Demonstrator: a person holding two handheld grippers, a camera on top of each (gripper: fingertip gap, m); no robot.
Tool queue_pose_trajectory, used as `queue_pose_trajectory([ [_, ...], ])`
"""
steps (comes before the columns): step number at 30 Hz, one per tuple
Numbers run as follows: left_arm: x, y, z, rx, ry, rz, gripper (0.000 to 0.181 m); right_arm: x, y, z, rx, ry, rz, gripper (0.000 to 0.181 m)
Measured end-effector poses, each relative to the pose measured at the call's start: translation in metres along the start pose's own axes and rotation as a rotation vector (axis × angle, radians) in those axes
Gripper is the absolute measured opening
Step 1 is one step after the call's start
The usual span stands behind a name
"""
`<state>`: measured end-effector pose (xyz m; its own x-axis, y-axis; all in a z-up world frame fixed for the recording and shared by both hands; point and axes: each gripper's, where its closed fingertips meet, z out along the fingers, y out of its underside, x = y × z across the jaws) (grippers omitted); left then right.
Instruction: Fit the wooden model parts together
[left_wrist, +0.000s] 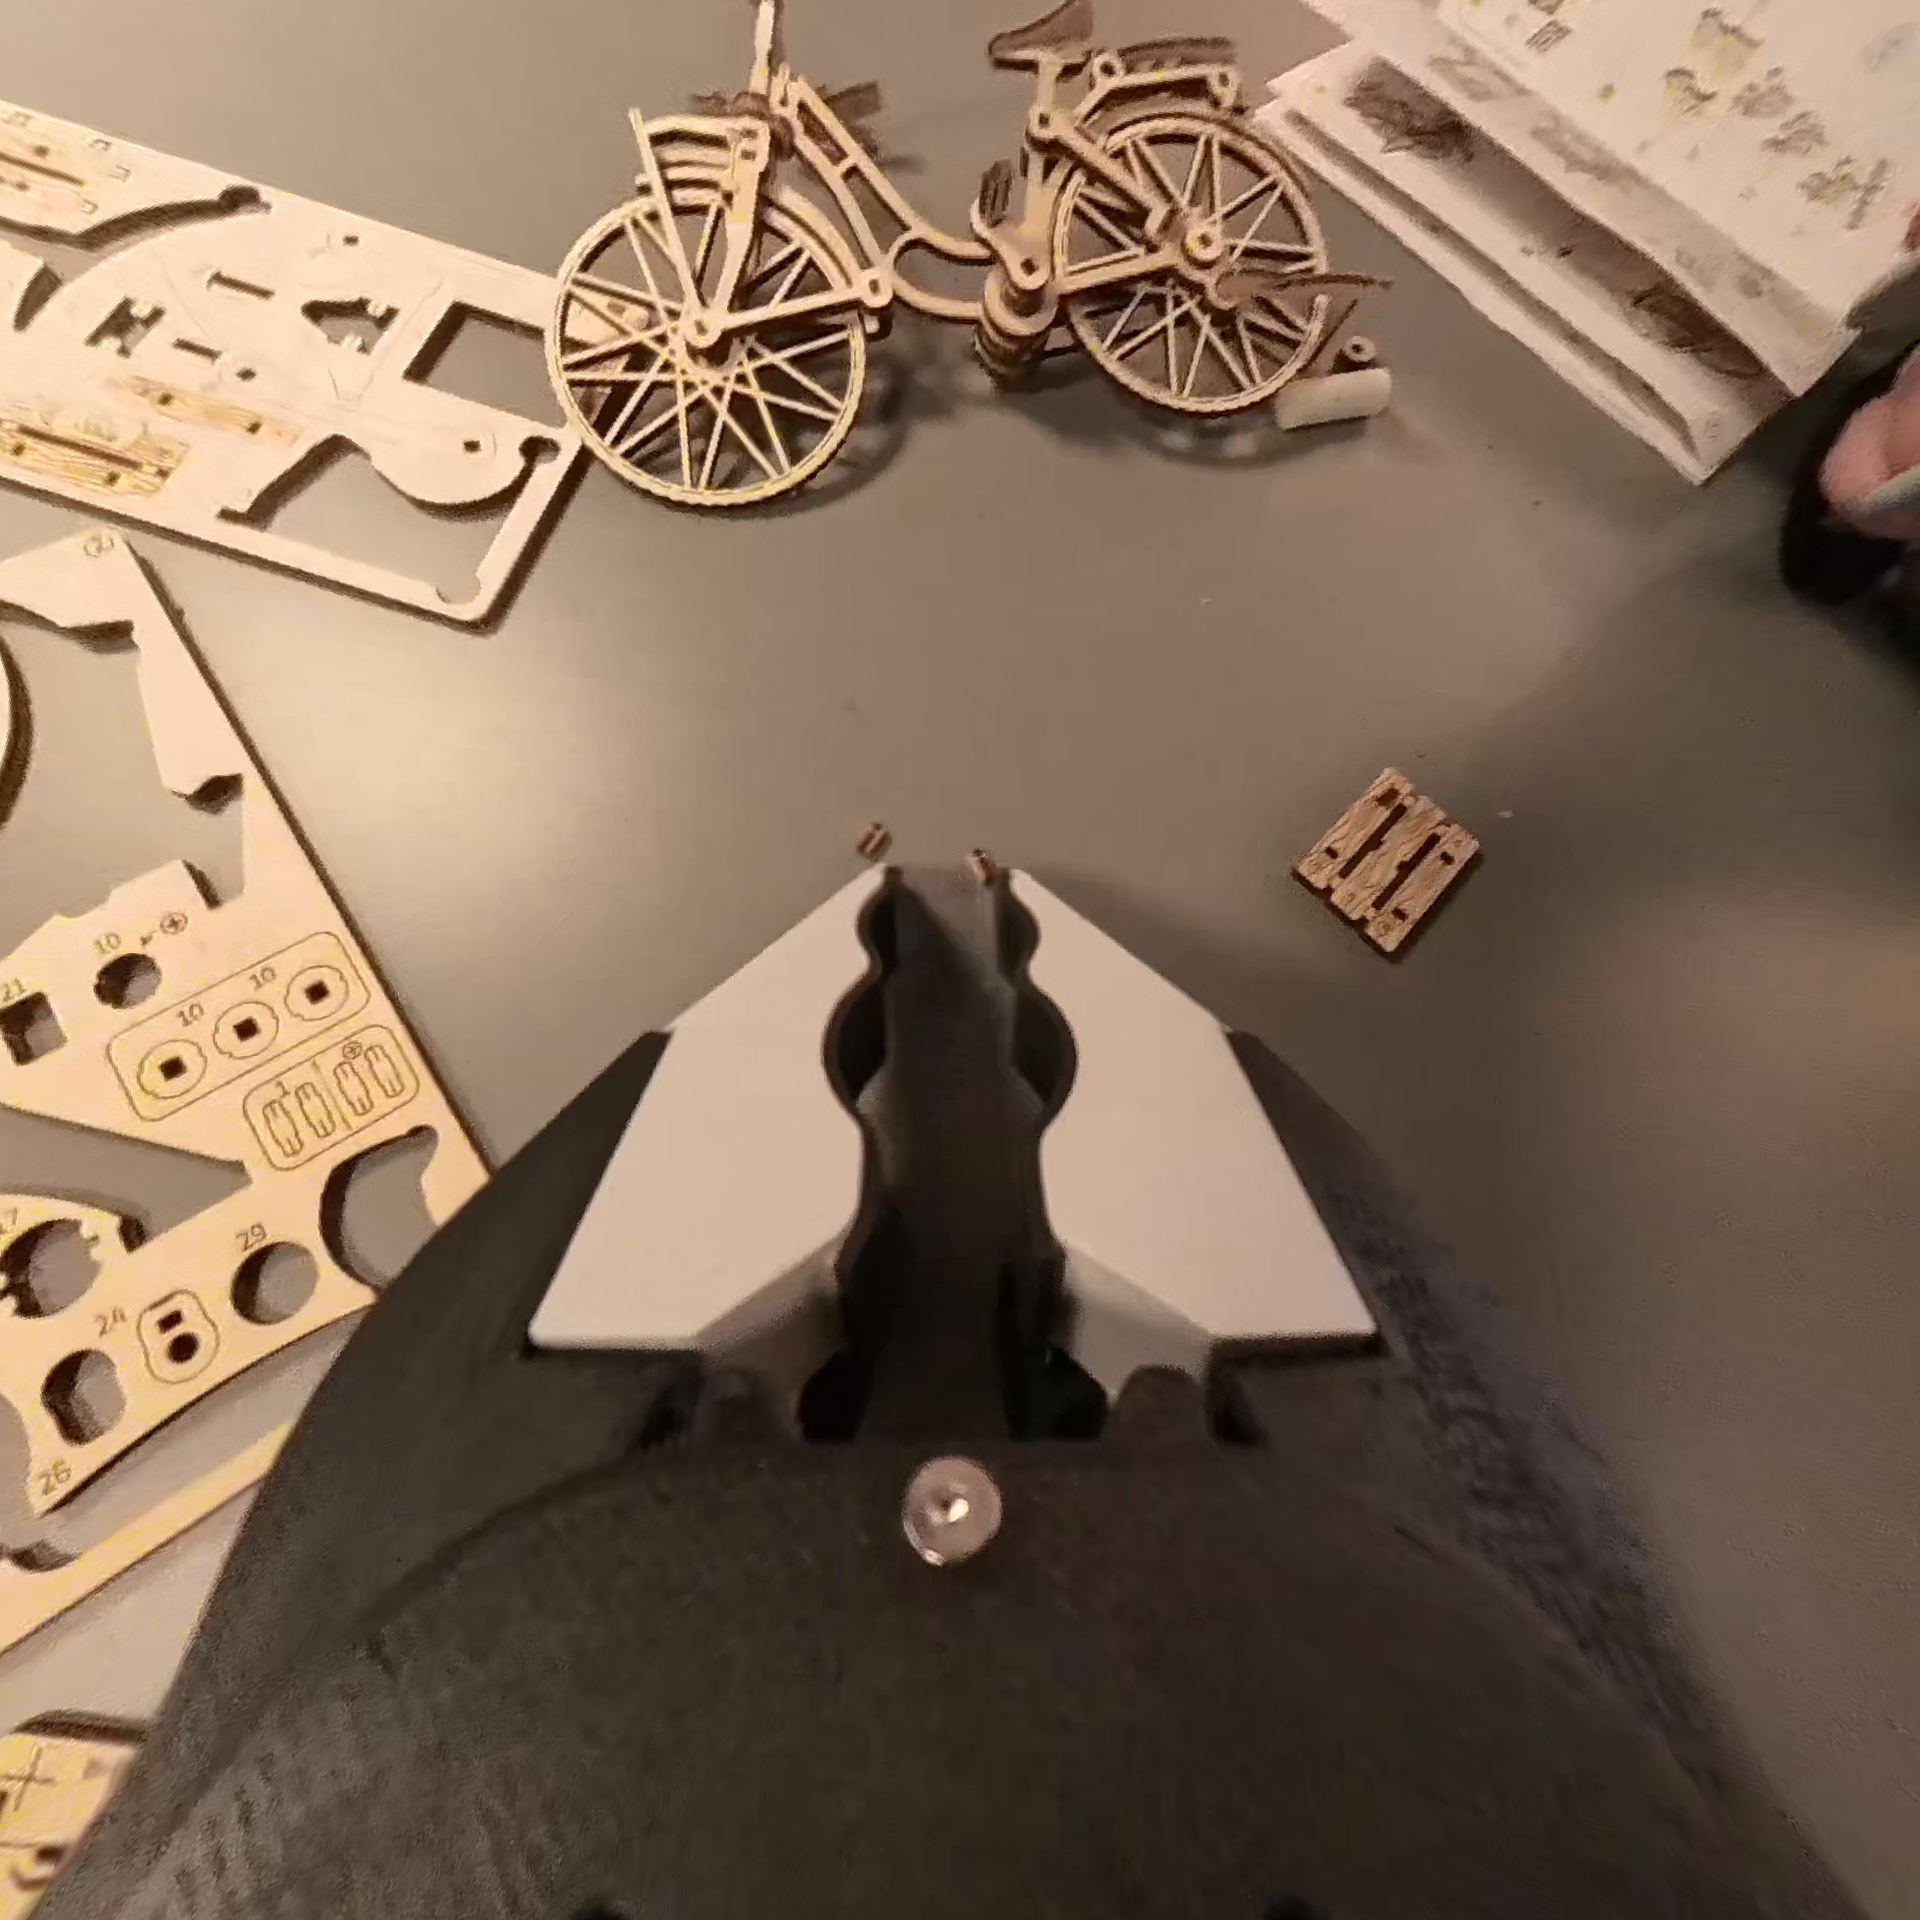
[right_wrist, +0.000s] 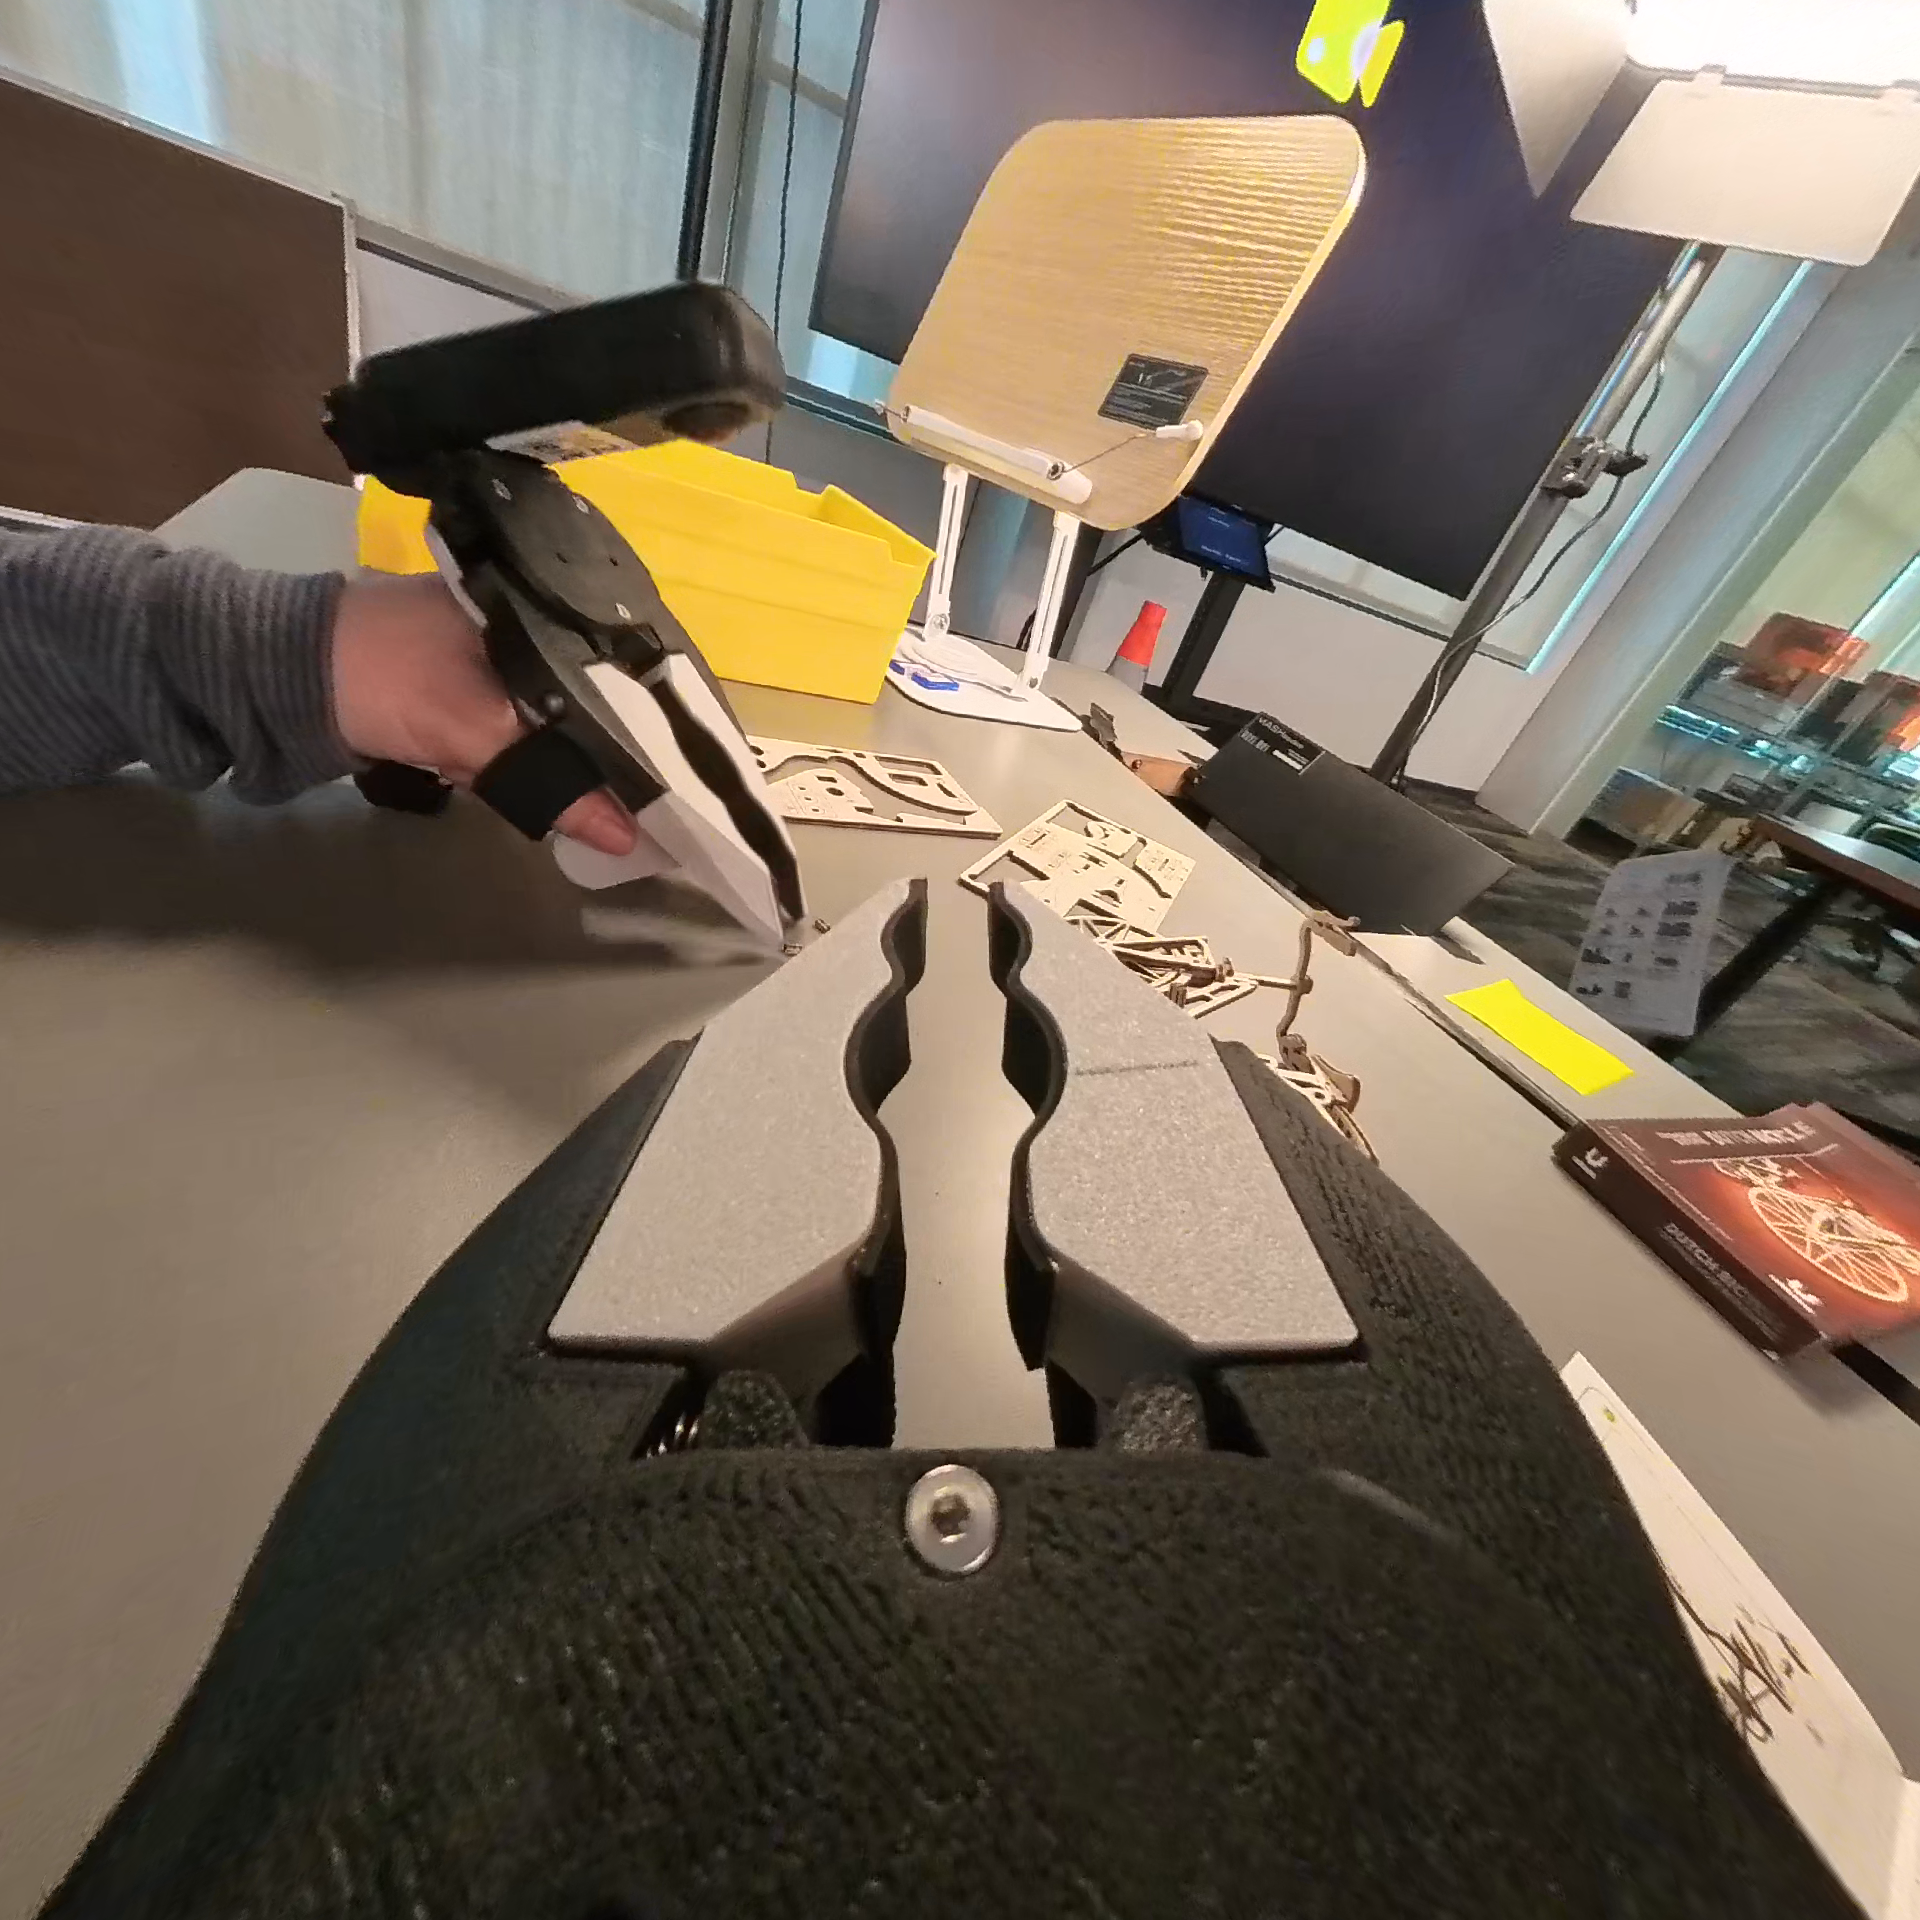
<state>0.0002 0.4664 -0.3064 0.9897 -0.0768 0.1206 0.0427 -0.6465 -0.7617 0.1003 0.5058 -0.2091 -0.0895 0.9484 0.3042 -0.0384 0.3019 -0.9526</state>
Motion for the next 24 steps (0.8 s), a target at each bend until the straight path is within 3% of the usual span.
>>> queue_pose_trajectory([
  [6, 0.003, 0.0, 0.004, -0.013, -0.06, 0.08, 0.02, 0.0, 0.0, 0.0, -0.004, -0.001, -0.003, 0.009],
  [13, 0.009, 0.0, 0.006, -0.02, -0.062, 0.144, 0.002, -0.001, 0.001, 0.001, -0.009, -0.005, -0.009, 0.009],
  [21, 0.009, 0.001, 0.004, -0.015, -0.062, 0.139, 0.001, -0.006, 0.0, 0.002, -0.009, -0.023, -0.002, 0.01],
  [24, 0.032, -0.028, -0.01, 0.202, 0.041, 0.189, 0.001, -0.015, -0.006, 0.002, 0.026, -0.079, 0.046, 0.01],
])
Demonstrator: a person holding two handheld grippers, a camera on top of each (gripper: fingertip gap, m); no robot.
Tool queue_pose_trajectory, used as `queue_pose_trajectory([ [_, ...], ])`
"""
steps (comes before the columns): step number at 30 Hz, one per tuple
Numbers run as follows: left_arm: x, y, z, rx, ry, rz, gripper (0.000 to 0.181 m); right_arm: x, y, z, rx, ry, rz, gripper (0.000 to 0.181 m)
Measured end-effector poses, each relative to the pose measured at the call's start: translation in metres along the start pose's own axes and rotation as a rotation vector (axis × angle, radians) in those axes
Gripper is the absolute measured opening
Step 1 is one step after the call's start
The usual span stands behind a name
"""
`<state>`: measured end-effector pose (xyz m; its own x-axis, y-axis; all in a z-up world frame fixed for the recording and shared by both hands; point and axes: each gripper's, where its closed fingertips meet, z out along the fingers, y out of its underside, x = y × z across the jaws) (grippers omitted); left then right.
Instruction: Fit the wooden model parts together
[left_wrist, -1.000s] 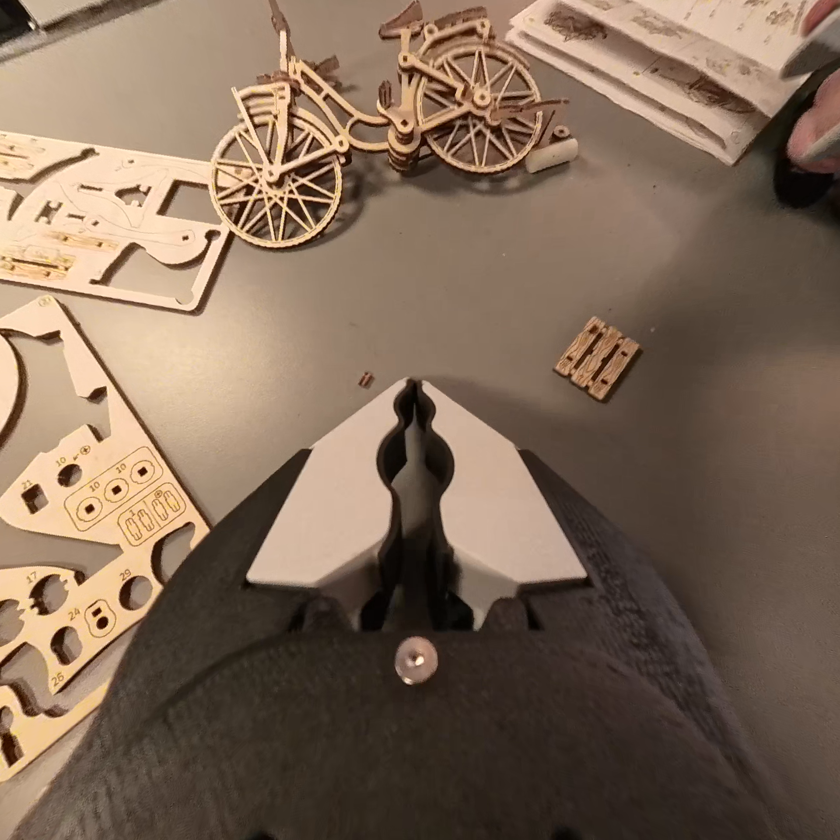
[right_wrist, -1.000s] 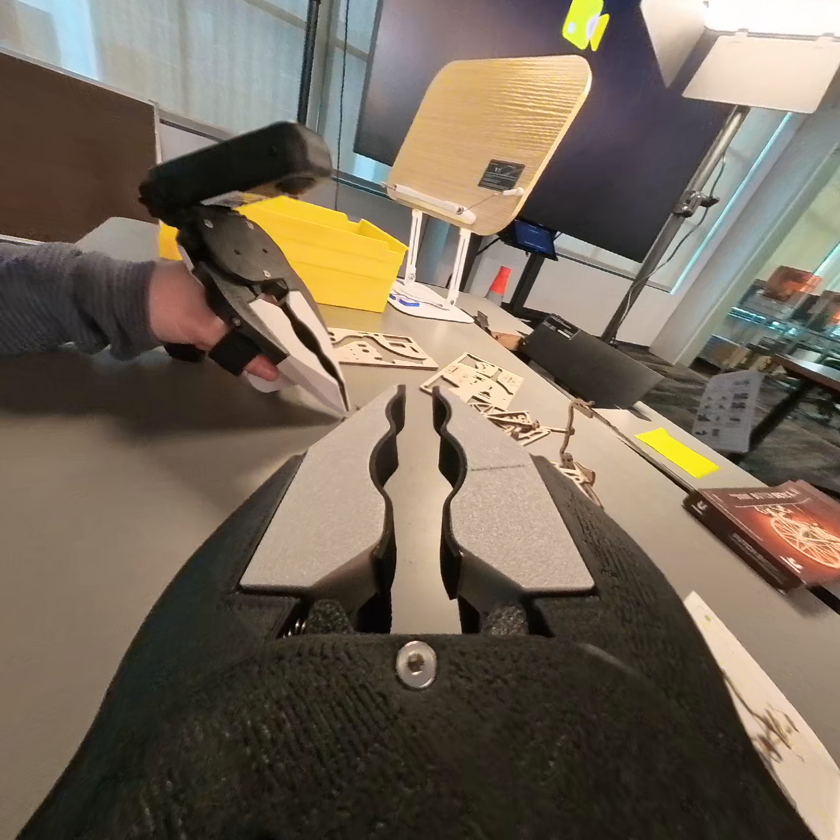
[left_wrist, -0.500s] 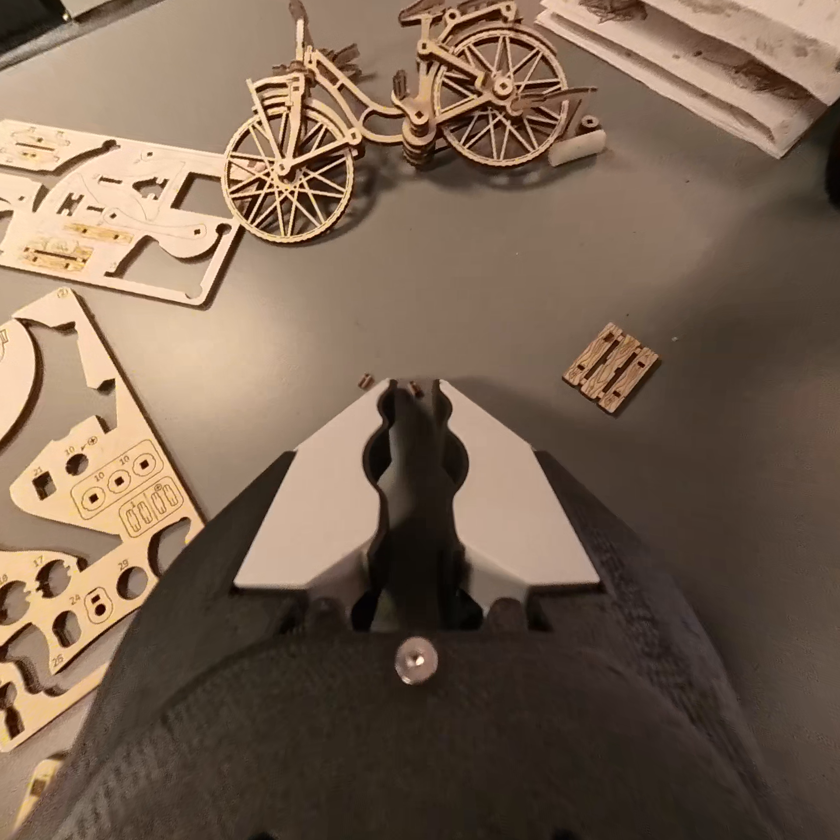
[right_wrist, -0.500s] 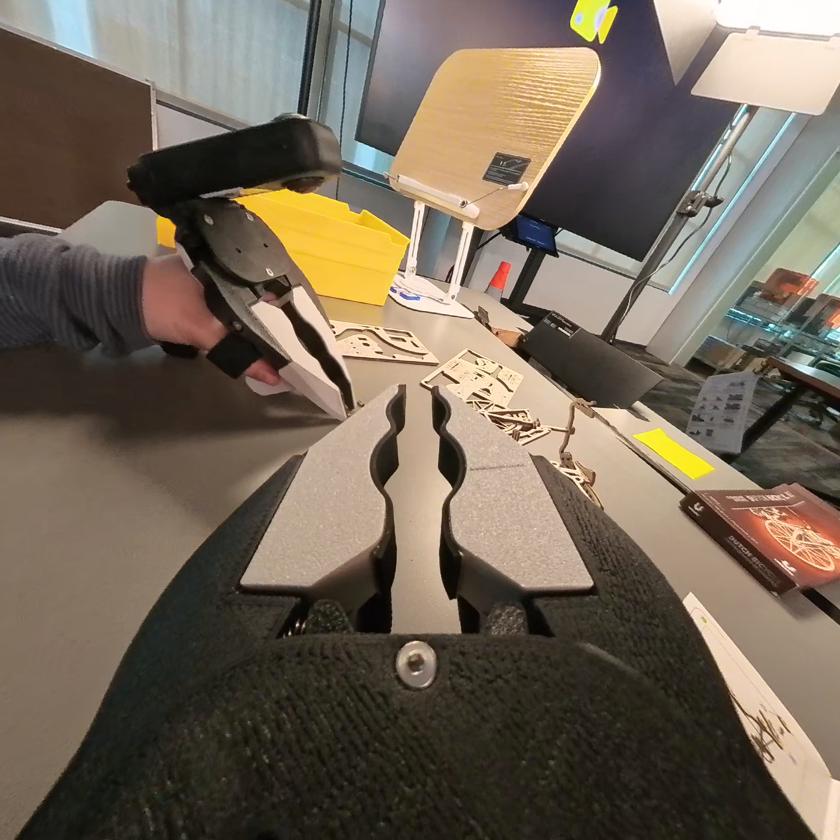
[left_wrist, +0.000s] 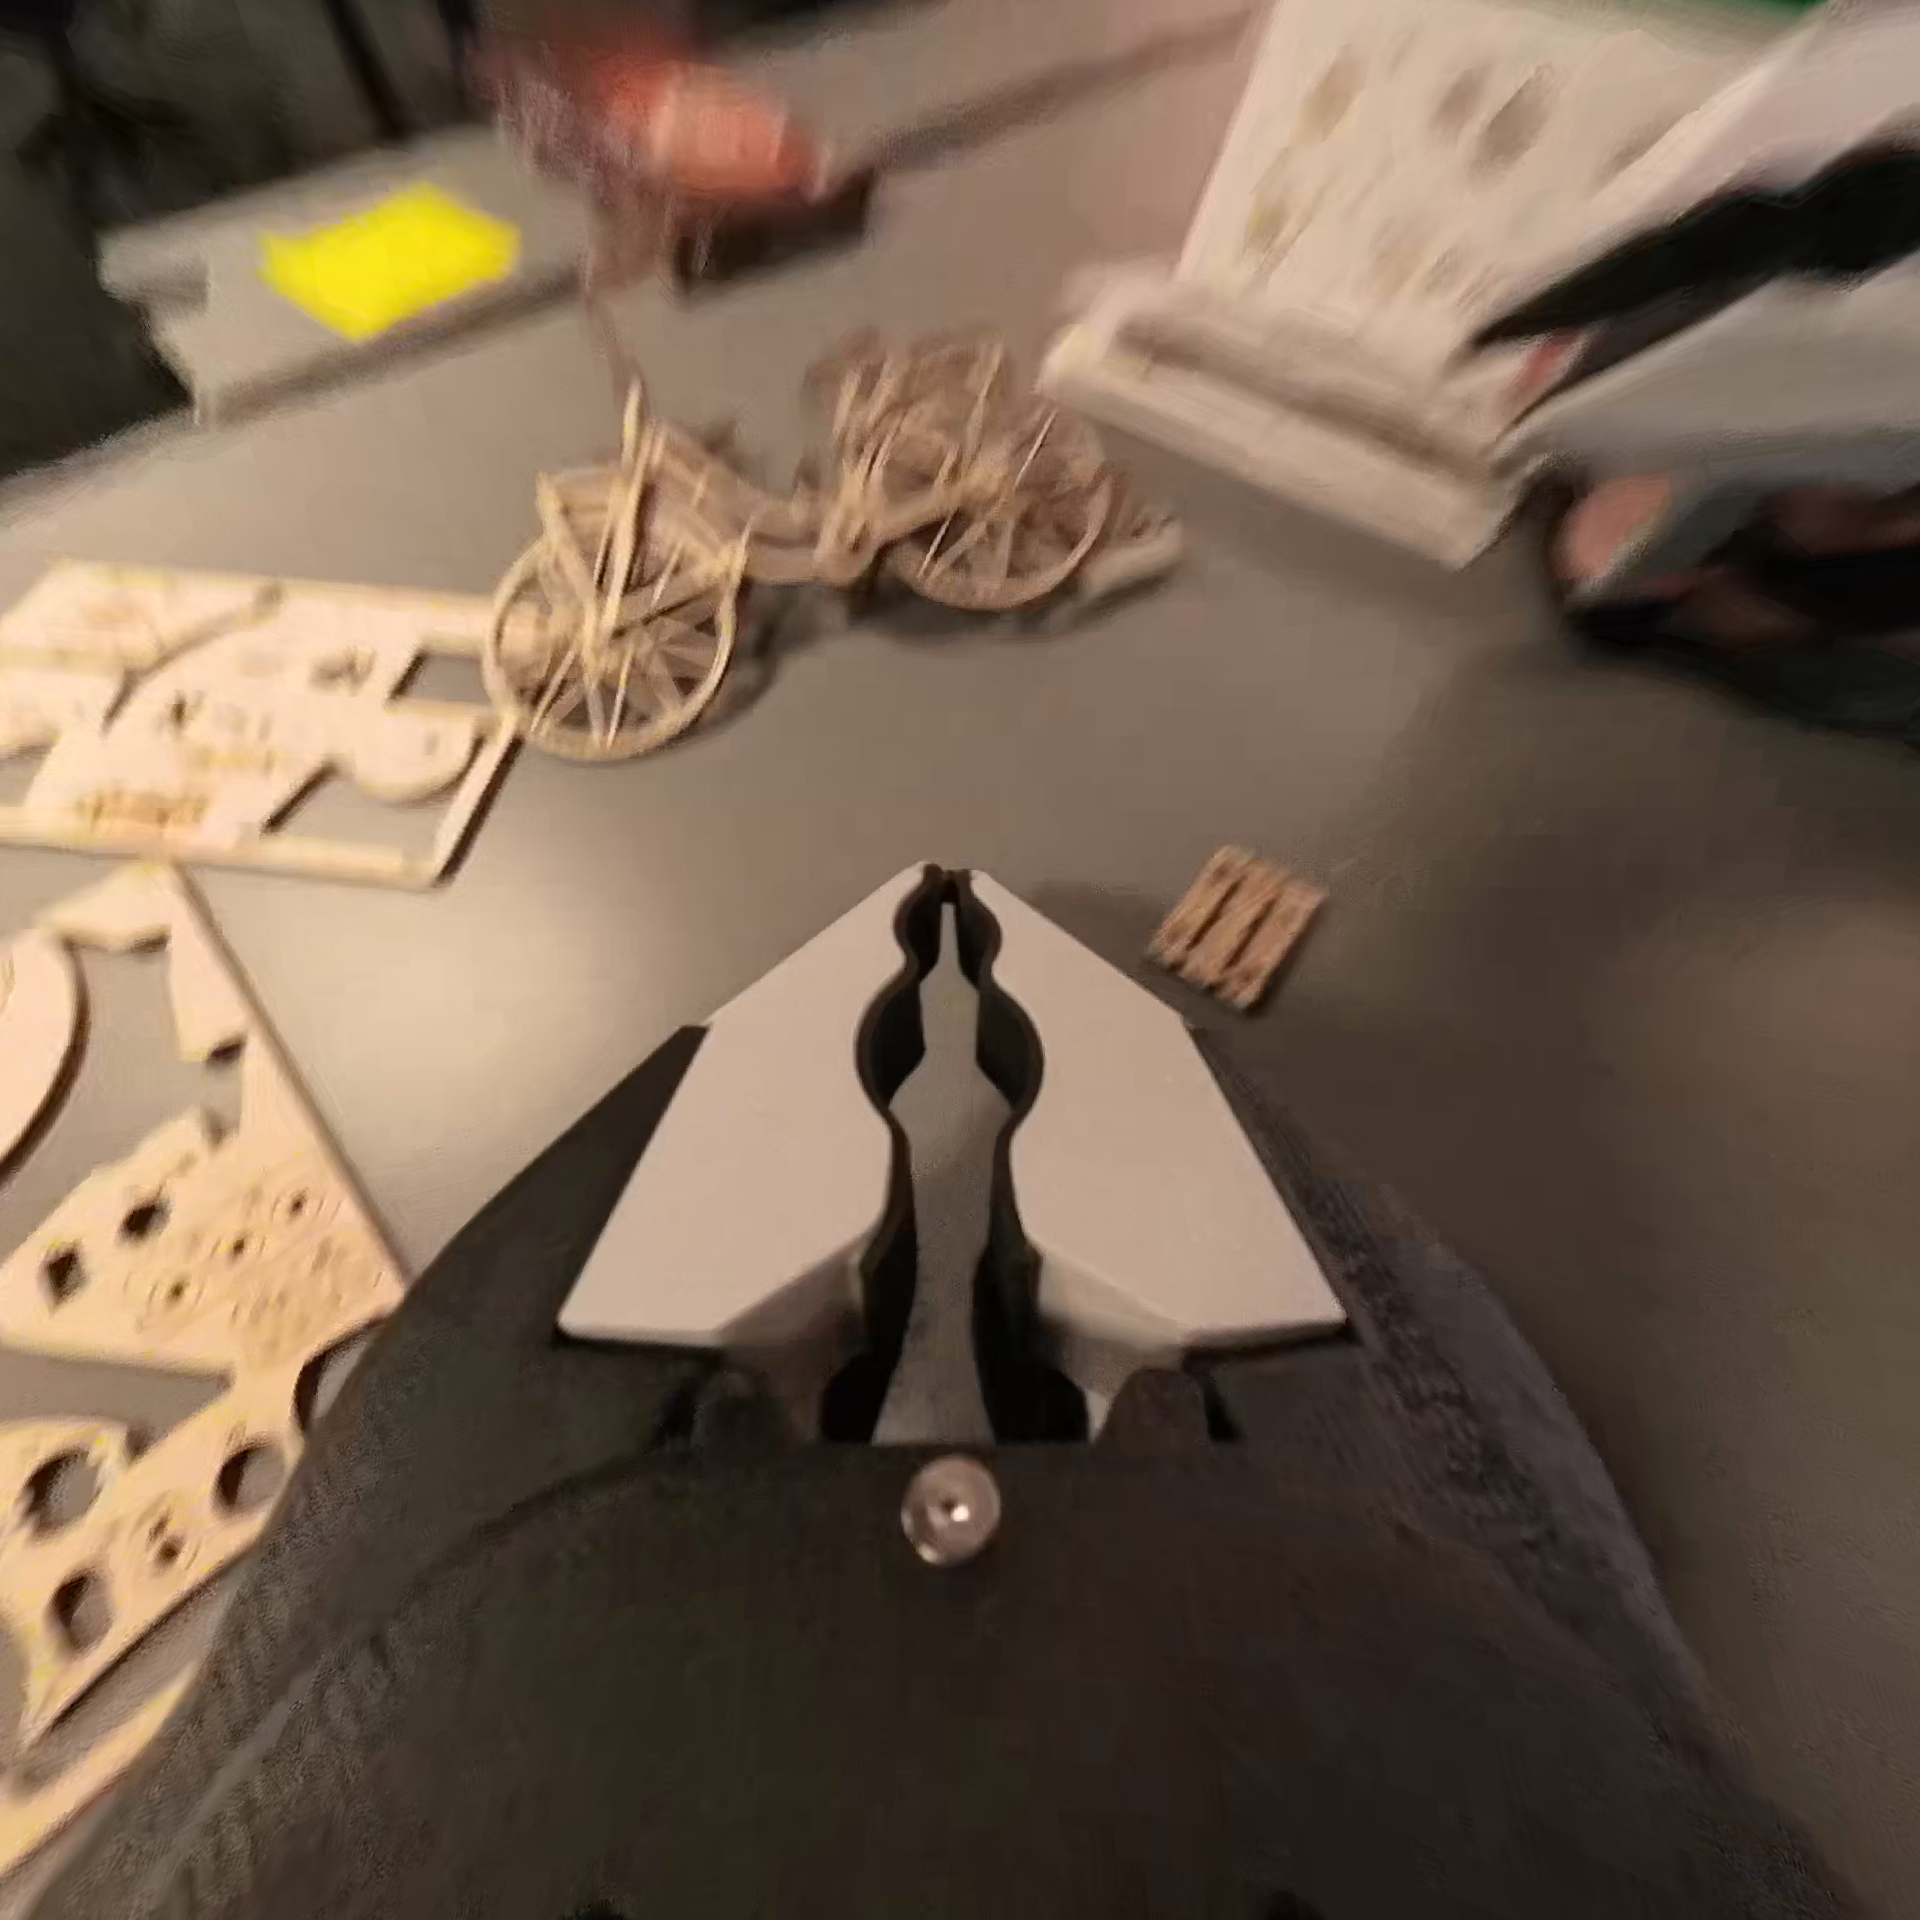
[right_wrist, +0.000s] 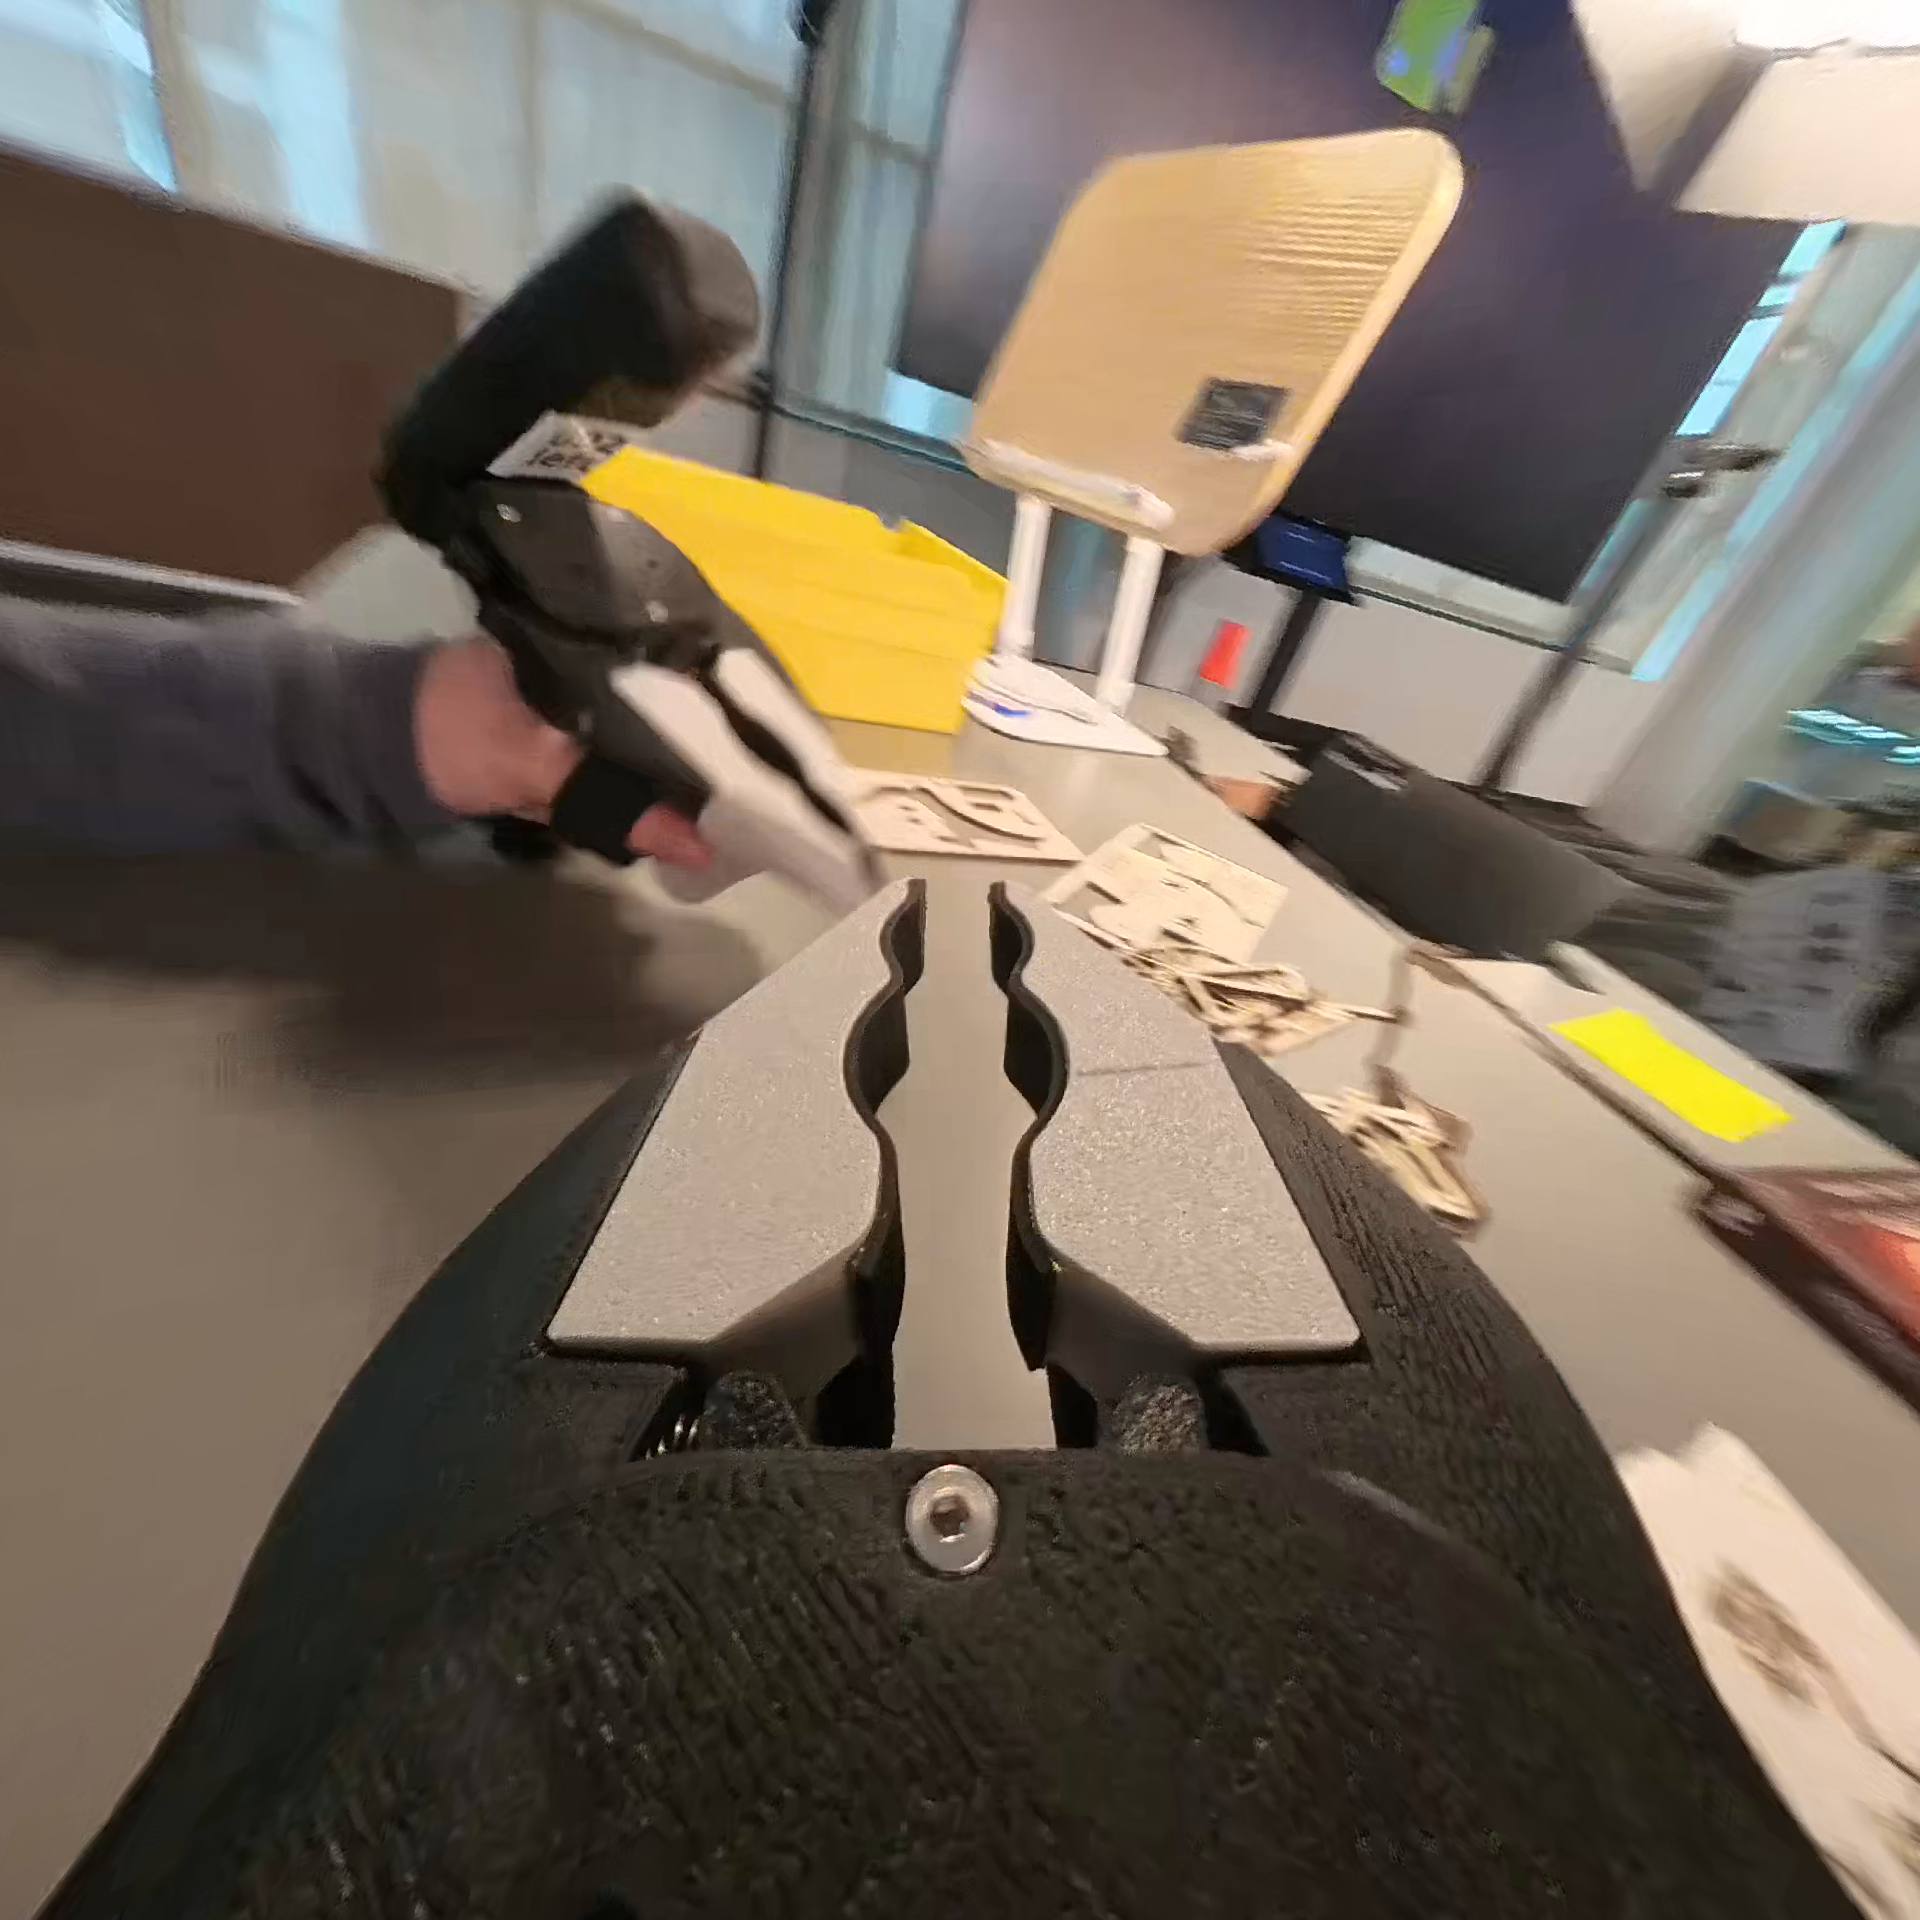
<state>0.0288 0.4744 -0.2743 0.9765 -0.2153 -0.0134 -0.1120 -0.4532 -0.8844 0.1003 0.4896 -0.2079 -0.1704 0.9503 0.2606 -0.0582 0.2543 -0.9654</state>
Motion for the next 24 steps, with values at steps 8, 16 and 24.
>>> queue_pose_trajectory([
  [8, 0.021, 0.022, -0.008, -0.109, 0.185, 0.035, 0.001, -0.004, 0.003, 0.001, -0.022, -0.014, -0.035, 0.011],
  [16, 0.025, 0.045, -0.014, -0.244, 0.191, 0.155, 0.014, -0.008, 0.005, 0.003, -0.043, -0.016, -0.08, 0.01],
  [24, 0.02, 0.048, -0.019, -0.221, 0.189, 0.092, 0.029, -0.007, 0.006, 0.003, -0.043, -0.011, -0.073, 0.01],
])
